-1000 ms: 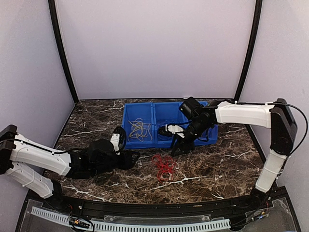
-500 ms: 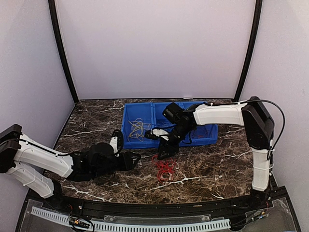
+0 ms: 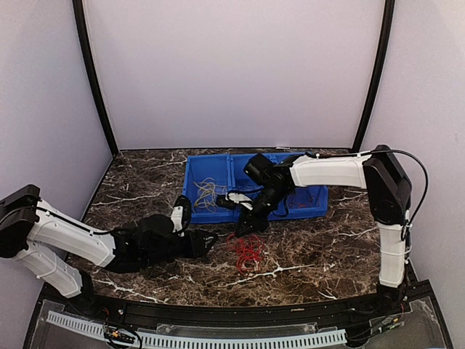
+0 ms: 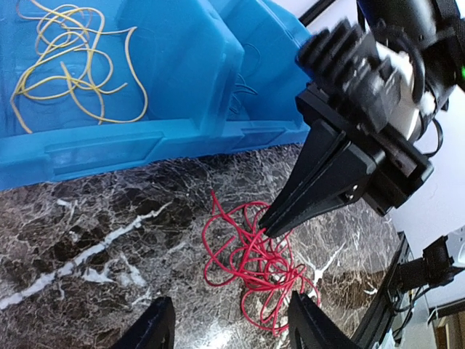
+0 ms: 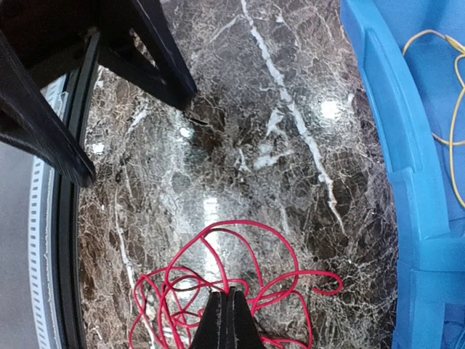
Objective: Untangle the cables
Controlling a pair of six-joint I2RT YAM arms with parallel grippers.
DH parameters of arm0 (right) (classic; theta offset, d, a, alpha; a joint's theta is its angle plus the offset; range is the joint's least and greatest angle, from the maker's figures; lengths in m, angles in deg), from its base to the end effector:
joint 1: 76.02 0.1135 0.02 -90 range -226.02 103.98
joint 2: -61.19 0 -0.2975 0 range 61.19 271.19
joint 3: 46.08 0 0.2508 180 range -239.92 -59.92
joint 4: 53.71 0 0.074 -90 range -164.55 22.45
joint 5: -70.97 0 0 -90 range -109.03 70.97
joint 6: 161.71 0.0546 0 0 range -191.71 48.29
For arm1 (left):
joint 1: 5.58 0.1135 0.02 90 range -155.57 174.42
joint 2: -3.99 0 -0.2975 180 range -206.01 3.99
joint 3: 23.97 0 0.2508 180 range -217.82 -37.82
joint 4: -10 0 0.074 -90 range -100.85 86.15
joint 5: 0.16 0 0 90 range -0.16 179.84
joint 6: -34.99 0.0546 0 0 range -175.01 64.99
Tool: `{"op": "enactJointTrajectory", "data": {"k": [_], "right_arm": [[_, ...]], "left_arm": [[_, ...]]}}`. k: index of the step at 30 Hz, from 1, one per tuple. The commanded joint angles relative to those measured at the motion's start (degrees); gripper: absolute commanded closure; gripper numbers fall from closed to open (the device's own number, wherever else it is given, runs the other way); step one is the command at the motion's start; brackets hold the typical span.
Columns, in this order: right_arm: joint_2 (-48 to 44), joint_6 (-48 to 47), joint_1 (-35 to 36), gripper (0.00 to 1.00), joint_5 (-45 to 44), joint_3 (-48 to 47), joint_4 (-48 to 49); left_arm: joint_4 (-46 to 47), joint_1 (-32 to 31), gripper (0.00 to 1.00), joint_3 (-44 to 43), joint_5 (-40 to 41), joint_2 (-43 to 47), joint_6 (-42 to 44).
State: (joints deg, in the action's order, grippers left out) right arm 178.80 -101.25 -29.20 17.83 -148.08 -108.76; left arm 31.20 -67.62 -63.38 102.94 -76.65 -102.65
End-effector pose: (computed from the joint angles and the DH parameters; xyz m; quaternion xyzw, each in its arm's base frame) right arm 0.2761 0.3421 0.1986 -0.6198 0.7023 0.3321 0.1107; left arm 0.1421 -0.2413 0.1982 0.0371 0.8157 -0.4119 0.4044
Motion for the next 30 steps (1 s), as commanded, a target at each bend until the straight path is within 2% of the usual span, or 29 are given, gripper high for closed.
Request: {"op": "enactJointTrajectory", "data": {"k": [1,6,11,17,23,30], "right_arm": [[-5.85,1.48,0.50,1.00,3.74,-0.87,-1.58],[-9.72,4.37,0.46,1.00,5.63,-0.32,-1.93],[-15.56,4.84,0.41,1.00,9.04,0.95,-2.74],[-20.73,2.74,-0.40,1.00,15.13,-1.16,-8.07],[-24.44,-3.31,-4.29,1.00,24.16,-9.51,-15.94],[-28.00,-1.92,-11.55,1.00,28.46,-18.71,-13.48]], "left_arm": [[5.33,-0.97,0.43,-4.75,-5.97,-3.28,6.04],[8.52,-2.55,0.45,-7.82,-3.06,-8.96,7.13],[16.04,-2.56,0.58,-10.51,0.10,-16.40,5.72],[27.01,-2.56,0.74,-14.15,-1.64,-25.53,6.69],[29.68,-2.50,0.77,-17.75,-2.71,-31.81,7.35],[32.69,-2.38,0.88,-19.39,-5.47,-36.52,8.07]]}}
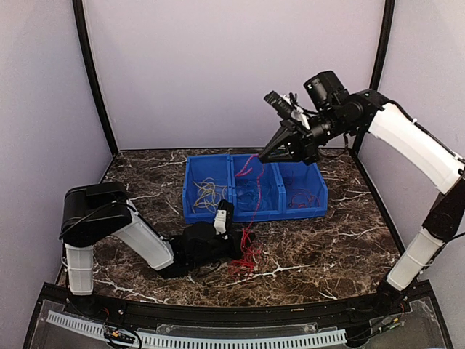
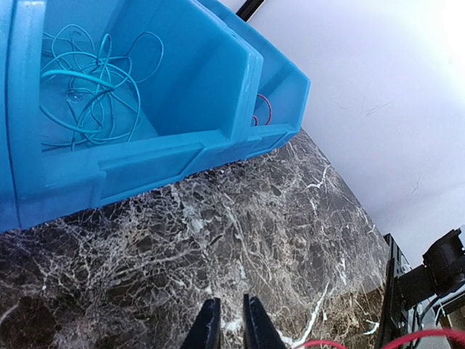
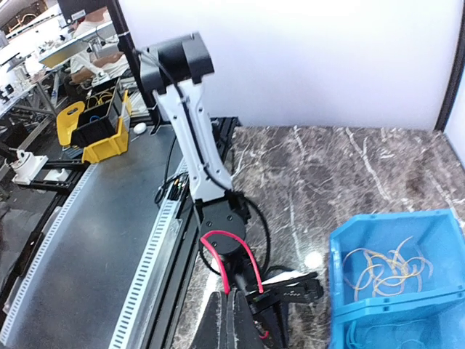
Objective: Untangle the cables
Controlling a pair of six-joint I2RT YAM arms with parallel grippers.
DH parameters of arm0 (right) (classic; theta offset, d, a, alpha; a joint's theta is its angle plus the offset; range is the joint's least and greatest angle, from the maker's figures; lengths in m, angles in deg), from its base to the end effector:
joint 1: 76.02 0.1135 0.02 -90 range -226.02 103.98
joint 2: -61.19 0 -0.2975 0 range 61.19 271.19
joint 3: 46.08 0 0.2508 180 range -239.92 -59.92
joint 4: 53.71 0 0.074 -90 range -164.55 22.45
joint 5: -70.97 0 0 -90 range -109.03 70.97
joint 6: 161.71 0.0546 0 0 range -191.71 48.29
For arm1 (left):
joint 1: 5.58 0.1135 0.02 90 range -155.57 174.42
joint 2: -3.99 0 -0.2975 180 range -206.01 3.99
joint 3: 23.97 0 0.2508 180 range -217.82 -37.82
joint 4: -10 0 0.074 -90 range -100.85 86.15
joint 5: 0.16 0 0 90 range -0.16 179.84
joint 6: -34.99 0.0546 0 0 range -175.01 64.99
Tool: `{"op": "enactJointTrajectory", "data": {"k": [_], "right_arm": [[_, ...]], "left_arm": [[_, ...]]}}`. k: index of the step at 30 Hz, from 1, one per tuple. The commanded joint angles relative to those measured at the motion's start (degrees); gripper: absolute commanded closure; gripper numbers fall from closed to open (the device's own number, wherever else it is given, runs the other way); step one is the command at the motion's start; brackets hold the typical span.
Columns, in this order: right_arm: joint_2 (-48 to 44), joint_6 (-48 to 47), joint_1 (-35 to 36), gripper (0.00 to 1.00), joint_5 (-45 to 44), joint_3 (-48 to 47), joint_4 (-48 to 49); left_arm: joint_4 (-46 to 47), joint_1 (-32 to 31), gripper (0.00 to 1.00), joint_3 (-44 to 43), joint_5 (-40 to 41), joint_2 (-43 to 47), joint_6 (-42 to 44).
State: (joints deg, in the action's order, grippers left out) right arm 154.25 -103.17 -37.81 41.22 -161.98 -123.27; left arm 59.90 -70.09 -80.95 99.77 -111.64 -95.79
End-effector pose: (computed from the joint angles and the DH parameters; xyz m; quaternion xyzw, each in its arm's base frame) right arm 0.2349 0.2453 0.4343 -0.6112 0.5542 0.4845 0.2909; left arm 0.1830 -0.3619 0.1481 0.1003 0.7516 -0.4758 0.4458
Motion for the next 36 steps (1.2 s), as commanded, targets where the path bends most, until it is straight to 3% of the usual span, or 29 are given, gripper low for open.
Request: {"op": "enactJointTrajectory", "data": {"k": [1,8,13,17,21,24,27,31,36], "right_arm": [[-4.23,0.65,-3.77,1.00,5.32,-6.02,2.05],[-11.42,8.06,-7.61,1.00,3.63,-6.13,15.10],[-12.03,9.21,-7.72,1.00,3.13,-1.25,16.46],[-12.49,8.86,-7.78,1.00,2.44,3.84,17.11],[-12.81,10.87,-7.63,1.00,2.78,8.71,19.91],[-12.53,12.99,-7.25,1.00,3.15,11.82,22.41],[-12.03,14.95,-6.33,1.00,1.44,14.99,25.41],[-11.14,17.40,-5.09,1.00,0.19,19.33,29.62],[-10.71,19.87,-3.66,1.00,-0.40,23.61,33.22]], "left_arm": [[3.99,0.09,0.90,-2.23,-2.84,-1.79,1.15],[5.59,0.08,0.97,-0.52,-3.82,-2.52,-0.17],[10.21,0.02,0.97,5.34,-3.35,1.44,-1.82],[13.01,-0.27,0.86,11.74,-2.05,8.45,-1.65],[16.43,-1.80,0.67,18.00,-5.78,19.19,10.03],[2.96,-2.81,0.55,16.93,-5.84,27.68,18.77],[-4.16,-3.34,0.48,14.73,-6.06,32.08,22.52],[-0.68,-4.39,0.45,13.53,-4.26,30.21,25.72],[7.01,-5.95,0.41,7.51,0.70,20.06,30.88]]}}
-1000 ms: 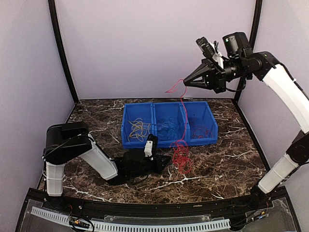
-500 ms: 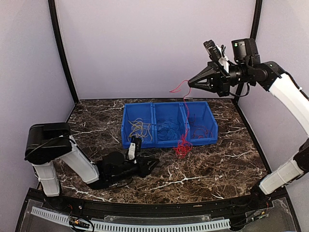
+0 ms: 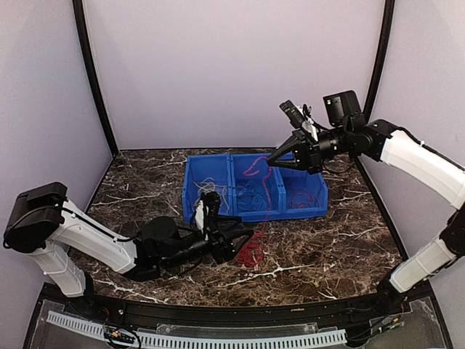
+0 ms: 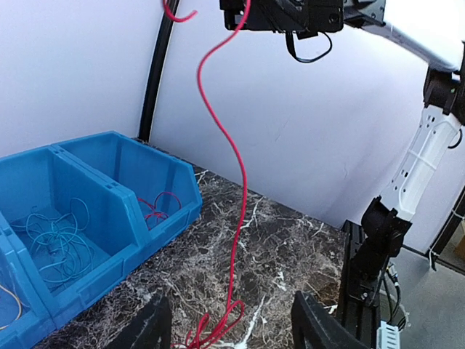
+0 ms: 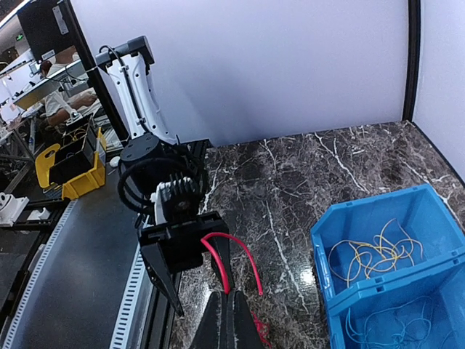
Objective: Untangle the cables
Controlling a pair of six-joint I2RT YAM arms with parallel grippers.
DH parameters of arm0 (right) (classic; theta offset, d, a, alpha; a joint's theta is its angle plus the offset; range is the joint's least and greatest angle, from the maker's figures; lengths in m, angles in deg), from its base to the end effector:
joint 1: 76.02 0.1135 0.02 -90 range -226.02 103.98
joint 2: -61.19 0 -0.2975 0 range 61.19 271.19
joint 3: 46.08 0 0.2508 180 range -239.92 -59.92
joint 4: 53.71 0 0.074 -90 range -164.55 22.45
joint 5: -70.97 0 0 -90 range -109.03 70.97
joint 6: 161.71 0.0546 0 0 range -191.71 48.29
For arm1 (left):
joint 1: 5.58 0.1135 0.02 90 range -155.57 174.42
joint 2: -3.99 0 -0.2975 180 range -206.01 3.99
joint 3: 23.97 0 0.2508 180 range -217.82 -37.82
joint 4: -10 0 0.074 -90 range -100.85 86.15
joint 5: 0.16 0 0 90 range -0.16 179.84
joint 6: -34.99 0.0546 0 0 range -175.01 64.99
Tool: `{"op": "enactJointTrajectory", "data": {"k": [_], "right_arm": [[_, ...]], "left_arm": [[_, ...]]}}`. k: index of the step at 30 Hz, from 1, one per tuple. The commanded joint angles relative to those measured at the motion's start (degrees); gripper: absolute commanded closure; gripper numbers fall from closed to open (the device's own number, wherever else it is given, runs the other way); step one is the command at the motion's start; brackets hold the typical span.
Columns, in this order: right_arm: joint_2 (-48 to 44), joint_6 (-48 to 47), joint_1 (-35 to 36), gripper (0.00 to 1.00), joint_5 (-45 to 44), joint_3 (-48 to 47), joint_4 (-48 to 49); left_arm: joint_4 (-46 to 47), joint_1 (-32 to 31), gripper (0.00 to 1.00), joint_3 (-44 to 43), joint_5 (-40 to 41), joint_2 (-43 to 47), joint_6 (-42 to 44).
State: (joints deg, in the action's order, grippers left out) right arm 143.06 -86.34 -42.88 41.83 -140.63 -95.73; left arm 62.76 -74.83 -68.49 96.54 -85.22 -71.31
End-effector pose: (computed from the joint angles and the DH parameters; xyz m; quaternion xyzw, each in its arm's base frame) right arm 0.2338 0.2096 0.4138 -0.5352 0.5769 0.5015 0.3594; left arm 0.1197 -0.2981 0.2526 0.2523 0.6055 -0.4838 0.5793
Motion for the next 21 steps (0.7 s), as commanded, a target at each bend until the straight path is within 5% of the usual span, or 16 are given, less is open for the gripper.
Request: {"op": "enactJointTrajectory", "data": {"k": [1,10,16,21], "right_arm": [[0.65,3.11,1.73,1.00,-1.24,2.71,5.84],[-0.01,4.69,2.56,1.00,-1.36,4.39,7.38],[-0.89,4.03,2.50,1.00,-1.18,-0.43,3.97],[-1.22,3.89,0.87,1.00,2.00,-9.89,0.36]], "left_arm": [[4.59,-1.36,0.41,-7.37,4.59,-7.67,6.60],[4.83,-1.26,0.50,-20.51,7.64,-21.94,9.26],[9.03,-0.18,0.89,-21.68,2.27,-26.90,8.64],[9.33,0.53,1.00,-19.32,-3.17,-28.64,7.00]]}}
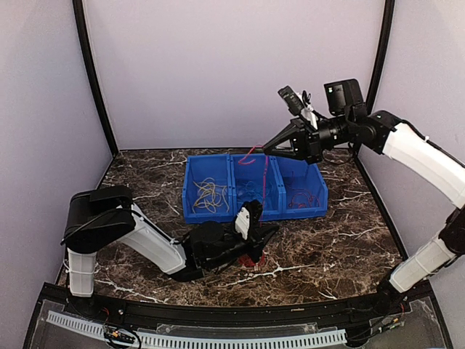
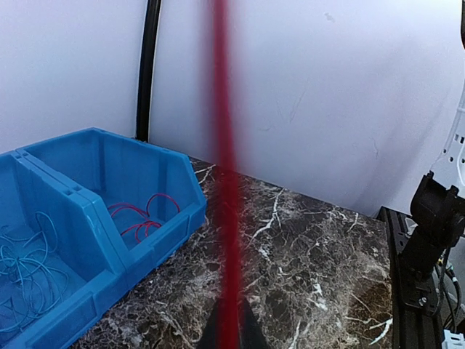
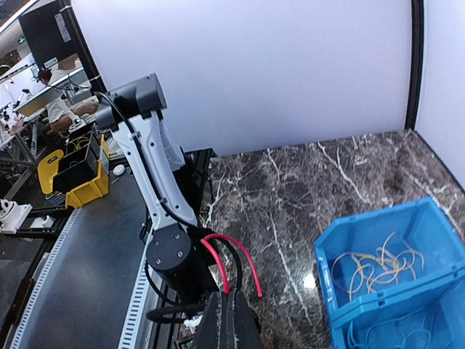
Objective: Untangle the cables
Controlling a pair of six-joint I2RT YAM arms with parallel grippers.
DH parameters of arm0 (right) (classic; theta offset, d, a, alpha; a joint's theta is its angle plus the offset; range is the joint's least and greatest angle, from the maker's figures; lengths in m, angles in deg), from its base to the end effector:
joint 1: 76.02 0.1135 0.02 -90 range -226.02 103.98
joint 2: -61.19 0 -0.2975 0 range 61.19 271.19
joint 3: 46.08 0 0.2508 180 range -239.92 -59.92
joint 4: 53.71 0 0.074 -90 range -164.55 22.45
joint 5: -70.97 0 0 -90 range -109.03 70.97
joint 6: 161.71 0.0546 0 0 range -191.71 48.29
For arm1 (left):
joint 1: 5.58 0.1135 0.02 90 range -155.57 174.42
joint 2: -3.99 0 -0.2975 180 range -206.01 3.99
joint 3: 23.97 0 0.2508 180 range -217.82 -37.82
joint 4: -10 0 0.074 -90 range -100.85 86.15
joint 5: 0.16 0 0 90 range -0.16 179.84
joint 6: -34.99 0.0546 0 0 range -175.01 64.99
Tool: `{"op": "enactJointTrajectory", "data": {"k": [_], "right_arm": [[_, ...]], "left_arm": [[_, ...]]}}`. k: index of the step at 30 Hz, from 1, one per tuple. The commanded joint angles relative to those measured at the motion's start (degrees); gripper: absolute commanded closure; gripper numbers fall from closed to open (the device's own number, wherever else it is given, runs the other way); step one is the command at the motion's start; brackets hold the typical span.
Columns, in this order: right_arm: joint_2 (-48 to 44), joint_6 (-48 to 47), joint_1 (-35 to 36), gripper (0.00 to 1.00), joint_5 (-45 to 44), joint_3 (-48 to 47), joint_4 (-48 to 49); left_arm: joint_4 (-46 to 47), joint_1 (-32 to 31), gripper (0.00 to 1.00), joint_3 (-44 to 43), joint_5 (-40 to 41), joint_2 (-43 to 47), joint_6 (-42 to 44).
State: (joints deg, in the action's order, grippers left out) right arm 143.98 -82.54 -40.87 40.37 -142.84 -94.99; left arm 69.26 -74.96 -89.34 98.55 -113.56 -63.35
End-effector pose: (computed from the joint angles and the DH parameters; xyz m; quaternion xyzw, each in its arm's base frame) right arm 0.2317 0.2206 0.4225 -0.5270 0.5823 0.5088 0.3526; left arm 0.1621 -0.4074 0.1949 0.2862 0.5976 -0.4297 0.6134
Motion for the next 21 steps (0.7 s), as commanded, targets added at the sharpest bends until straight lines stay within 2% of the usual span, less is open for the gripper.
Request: {"op": "enactJointTrajectory", "data": {"k": [1,4,11,21], "right_arm": [[-2.03,1.46,-2.07,1.00,5.22,-9.35,0.27],[-1.55,4.43,-4.06,1.00,8.78,-15.09,0.59],[0.22,4.29,-7.01,1.00,9.44,-31.10,-3.05],[0.94,8.96,-14.64,1.00,12.05,-39.74,0.42]], "left_arm": [[2.31,0.72,1.00,2.09,-5.67,-0.25,-0.92],[0.45,0.74,1.00,3.60,-6.75,0.26,-1.22],[-0.71,0.80,1.00,7.10,-6.25,0.49,-2.34],[-0.77,0.74,1.00,10.94,-5.91,1.45,-2.80]]}}
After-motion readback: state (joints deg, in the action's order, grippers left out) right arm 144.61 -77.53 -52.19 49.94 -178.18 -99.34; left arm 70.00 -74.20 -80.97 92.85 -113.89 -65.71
